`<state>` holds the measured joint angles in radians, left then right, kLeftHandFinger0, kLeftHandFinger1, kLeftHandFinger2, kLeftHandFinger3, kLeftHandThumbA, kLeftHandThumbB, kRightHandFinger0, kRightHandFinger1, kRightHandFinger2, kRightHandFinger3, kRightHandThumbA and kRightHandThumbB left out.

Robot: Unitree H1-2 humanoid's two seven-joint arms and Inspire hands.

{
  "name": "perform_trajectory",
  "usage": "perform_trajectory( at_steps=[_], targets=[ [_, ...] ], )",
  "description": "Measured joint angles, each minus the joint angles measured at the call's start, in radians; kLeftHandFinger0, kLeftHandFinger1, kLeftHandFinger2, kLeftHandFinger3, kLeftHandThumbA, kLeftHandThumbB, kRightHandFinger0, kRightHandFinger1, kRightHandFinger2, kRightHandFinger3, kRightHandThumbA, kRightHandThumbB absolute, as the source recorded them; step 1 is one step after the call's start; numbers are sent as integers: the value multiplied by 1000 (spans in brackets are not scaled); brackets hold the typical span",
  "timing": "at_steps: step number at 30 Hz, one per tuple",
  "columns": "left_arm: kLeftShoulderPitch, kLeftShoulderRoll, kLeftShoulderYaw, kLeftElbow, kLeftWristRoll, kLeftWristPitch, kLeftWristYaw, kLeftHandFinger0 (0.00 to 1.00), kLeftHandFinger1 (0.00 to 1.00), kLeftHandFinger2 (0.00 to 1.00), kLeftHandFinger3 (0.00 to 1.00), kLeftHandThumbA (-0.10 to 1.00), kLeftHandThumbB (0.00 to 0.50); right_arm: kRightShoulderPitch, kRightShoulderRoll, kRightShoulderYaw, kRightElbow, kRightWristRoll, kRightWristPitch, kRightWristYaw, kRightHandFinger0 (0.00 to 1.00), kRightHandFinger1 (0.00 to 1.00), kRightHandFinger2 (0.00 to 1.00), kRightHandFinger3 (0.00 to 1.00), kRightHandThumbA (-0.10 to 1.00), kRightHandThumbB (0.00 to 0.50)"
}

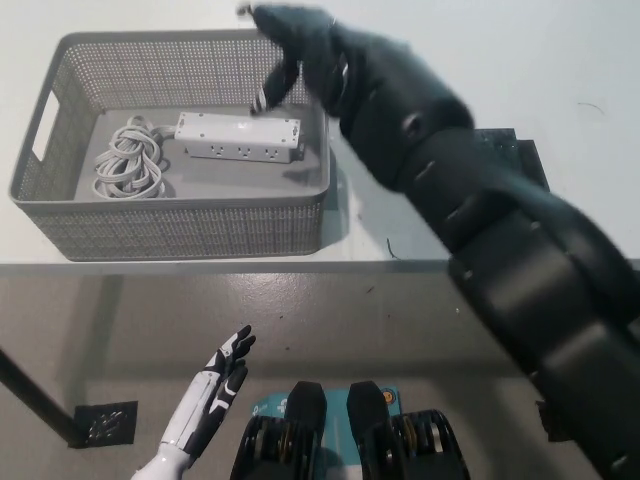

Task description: Use the right hand to pick up a power strip and put it into a container on the left side

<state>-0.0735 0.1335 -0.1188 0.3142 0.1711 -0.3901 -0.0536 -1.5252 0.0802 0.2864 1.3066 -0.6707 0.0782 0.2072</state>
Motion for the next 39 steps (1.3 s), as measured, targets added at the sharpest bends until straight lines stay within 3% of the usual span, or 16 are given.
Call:
perform_trajectory(
  at_steps=[5,9,12,16,24,25,26,27,29,32,34,35,37,38,39],
  targets=[
    [0,0,0,0,3,0,0,1000,1000,1000,1000,1000,118,3,-48,-128,-169,88,3,29,1000,1000,1000,1000,1000,411],
    [0,0,0,1,5,0,-1,1000,1000,1000,1000,1000,115,11,-76,-203,-281,143,7,43,1000,1000,1000,1000,1000,385],
    [0,0,0,1,7,0,-2,1000,1000,1000,1000,1000,98,29,-94,-249,-367,183,16,52,1000,1000,1000,1000,1000,398],
    [0,0,0,2,10,0,-7,1000,1000,1000,1000,1000,92,78,-112,-294,-482,226,27,62,1000,1000,1000,1000,1000,350],
    [0,0,0,6,11,0,-7,1000,1000,1000,1000,1000,81,286,-128,-338,-706,267,49,63,1000,1000,1000,1000,1000,384],
    [0,0,0,7,11,0,-7,1000,1000,1000,1000,1000,78,317,-129,-340,-728,269,50,63,1000,1000,1000,1000,1000,410],
    [0,0,0,8,11,0,-8,1000,1000,1000,1000,1000,77,361,-130,-343,-755,271,52,63,1000,1000,1000,1000,1000,383],
    [0,0,0,8,11,0,-8,1000,1000,1000,1000,1000,74,372,-130,-343,-765,272,53,63,1000,1000,1000,1000,1000,322],
    [0,0,0,10,11,0,-8,1000,1000,1000,1000,1000,69,488,-130,-347,-833,281,55,62,1000,1000,1000,1000,963,276],
    [0,0,0,13,11,0,-8,1000,1000,1000,1000,1000,78,621,-131,-350,-910,288,54,61,1000,1000,1000,1000,1000,275],
    [1,0,0,16,11,0,-8,1000,1000,1000,1000,1000,76,731,-131,-354,-969,293,53,60,1000,1000,1000,1000,917,273],
    [1,0,0,17,11,0,-8,1000,1000,1000,1000,1000,76,767,-131,-356,-985,296,53,60,1000,1000,1000,1000,929,220],
    [1,-1,0,24,11,0,-8,1000,1000,1000,1000,1000,79,864,-137,-360,-1041,304,53,60,1000,1000,1000,1000,997,240],
    [1,-1,0,27,11,0,-8,1000,1000,1000,1000,1000,80,897,-139,-362,-1064,306,53,59,1000,1000,1000,1000,1000,201],
    [2,-1,-1,31,12,0,-8,1000,1000,1000,1000,1000,83,942,-144,-365,-1094,308,53,59,1000,1000,1000,1000,1000,208]
  ],
)
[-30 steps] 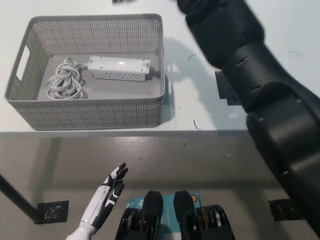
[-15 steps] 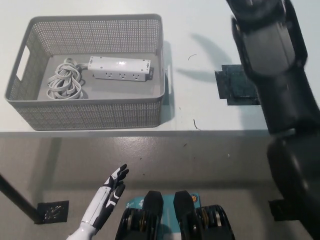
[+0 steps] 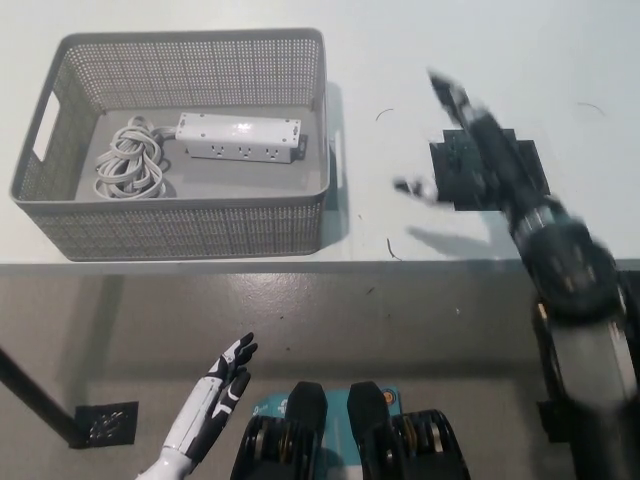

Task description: Use the right hand to pick up a power strip and put it into a container on the left side

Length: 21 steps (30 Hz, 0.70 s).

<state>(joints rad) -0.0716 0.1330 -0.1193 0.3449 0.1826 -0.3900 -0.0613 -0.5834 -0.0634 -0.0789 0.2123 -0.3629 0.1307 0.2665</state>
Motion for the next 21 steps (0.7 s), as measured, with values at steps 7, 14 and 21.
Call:
perform_trajectory(
  at_steps=[7,14,21],
  targets=[
    [2,0,-1,11,2,0,0,1000,1000,1000,1000,1000,71,181,-12,-4,-169,28,-8,-3,1000,1000,1000,1000,1000,362],
    [1,0,-2,38,4,0,0,1000,1000,1000,1000,1000,79,324,5,12,-379,61,-42,-8,1000,1000,1000,1000,994,329],
    [1,0,-7,44,7,0,0,1000,1000,1000,1000,1000,79,448,33,42,-603,113,-99,-23,1000,1000,1000,1000,1000,364]
  ],
)
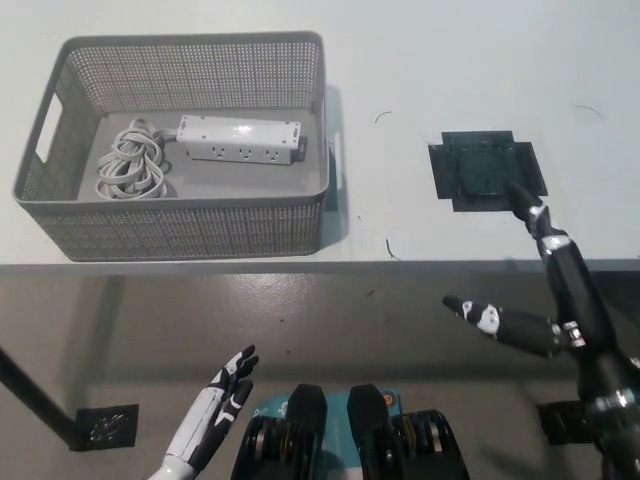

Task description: Use the right hand to pick up a power strip and put it into a container on the left side

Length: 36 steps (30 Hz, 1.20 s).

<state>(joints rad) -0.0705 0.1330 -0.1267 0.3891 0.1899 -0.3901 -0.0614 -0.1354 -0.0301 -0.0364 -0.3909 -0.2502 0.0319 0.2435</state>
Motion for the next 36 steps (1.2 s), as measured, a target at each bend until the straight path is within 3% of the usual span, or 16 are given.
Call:
perform_trajectory(
  at_steps=[5,6,7,11,12,14,17,19,27,33,36],
  targets=[
    [0,0,-7,0,6,0,0,1000,1000,1000,1000,1000,73,117,3,9,-89,59,-80,-1,1000,1000,1000,1000,1000,315],
    [0,0,-8,0,7,0,0,1000,1000,1000,1000,1000,70,149,4,9,-89,67,-97,-1,1000,1000,1000,1000,1000,290],
    [0,0,-10,0,9,0,0,1000,1000,1000,1000,1000,70,176,5,9,-87,76,-114,-3,1000,1000,1000,1000,1000,217],
    [0,0,-16,1,14,-1,0,1000,1000,1000,1000,1000,82,251,17,8,-35,88,-177,-25,1000,1000,1000,1000,1000,252],
    [0,0,-17,1,15,-2,0,1000,1000,1000,1000,1000,82,264,26,6,3,94,-193,-31,1000,1000,1000,1000,1000,228],
    [0,0,-21,1,18,-3,0,1000,1000,1000,1000,1000,83,285,42,5,89,105,-226,-47,1000,1000,1000,1000,1000,250],
    [0,0,-25,1,23,-3,0,1000,1000,1000,1000,1000,75,294,65,-1,213,118,-264,-66,1000,1000,1000,1000,1000,189],
    [0,0,-29,1,28,-7,0,1000,1000,1000,1000,1000,73,294,71,-4,332,127,-297,-80,1000,1000,1000,1000,1000,181],
    [-5,1,-30,0,37,-15,1,1000,1000,1000,1000,1000,85,260,56,0,535,162,-396,-117,1000,1000,1000,1000,1000,265],
    [-8,1,-30,1,42,-18,1,1000,1000,1000,1000,1000,95,215,24,27,596,169,-418,-122,1000,1000,1000,1000,1000,254],
    [-11,1,-30,1,46,-20,1,1000,1000,1000,1000,1000,98,204,12,41,606,169,-422,-123,1000,1000,1000,1000,1000,271]
  ],
)
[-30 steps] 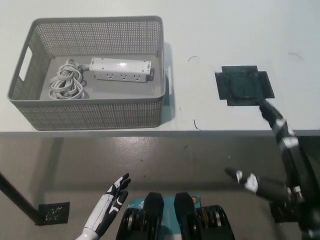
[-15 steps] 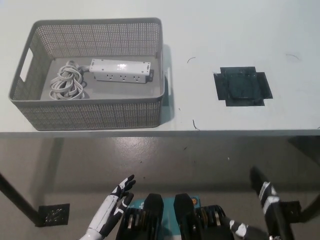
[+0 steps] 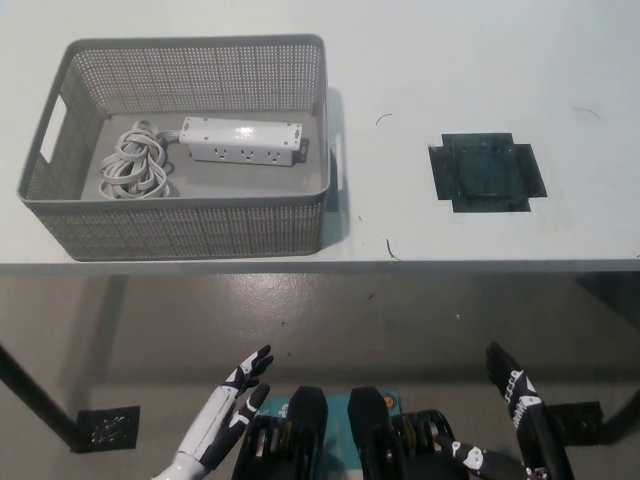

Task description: Use the right hand to pick up a power strip and put it into a container on the left side

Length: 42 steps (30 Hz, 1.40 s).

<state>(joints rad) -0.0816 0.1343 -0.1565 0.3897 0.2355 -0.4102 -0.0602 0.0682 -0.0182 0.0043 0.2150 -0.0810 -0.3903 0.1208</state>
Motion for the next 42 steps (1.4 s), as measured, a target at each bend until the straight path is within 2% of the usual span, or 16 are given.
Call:
perform_trajectory(
  at_steps=[15,22,33,37,42],
  targets=[
    [-5,0,1,-1,11,-6,0,1000,1000,1000,1000,1000,94,-12,-39,67,15,-21,-22,-13,1000,1000,1000,1000,1000,277],
    [-5,0,1,-1,14,-6,1,1000,1000,1000,1000,1000,74,-12,-60,86,14,-31,-24,-19,1000,1000,1000,1000,1000,274],
    [0,-3,13,-3,12,-9,8,1000,1000,1000,1000,1000,123,-12,-62,106,14,-36,-25,-31,1000,1000,1000,1000,1000,293],
    [3,-4,23,-5,9,-12,18,1000,1000,1000,1000,1000,112,-12,-62,110,14,-36,-25,-32,1000,1000,1000,1000,1000,287],
    [14,-6,36,-17,-2,-16,25,1000,1000,1000,1000,1000,127,-12,-61,111,12,-36,-25,-34,1000,1000,1000,1000,1000,293]
  ],
)
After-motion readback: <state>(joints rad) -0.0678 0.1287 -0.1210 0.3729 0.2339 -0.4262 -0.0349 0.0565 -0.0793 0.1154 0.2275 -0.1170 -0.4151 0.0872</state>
